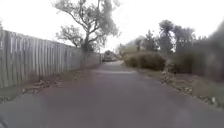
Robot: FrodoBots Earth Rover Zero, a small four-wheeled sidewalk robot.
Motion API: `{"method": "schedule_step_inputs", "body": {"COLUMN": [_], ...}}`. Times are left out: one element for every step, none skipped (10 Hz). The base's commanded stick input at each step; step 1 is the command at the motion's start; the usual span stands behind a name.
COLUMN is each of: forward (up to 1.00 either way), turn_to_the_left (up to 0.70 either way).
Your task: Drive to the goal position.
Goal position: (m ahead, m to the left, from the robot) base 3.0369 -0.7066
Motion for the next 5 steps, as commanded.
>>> {"method": "schedule_step_inputs", "body": {"forward": [0.70, 0.70, 0.70, 0.70, 0.70], "turn_to_the_left": [-0.13, -0.11, -0.09, -0.07, -0.05]}}
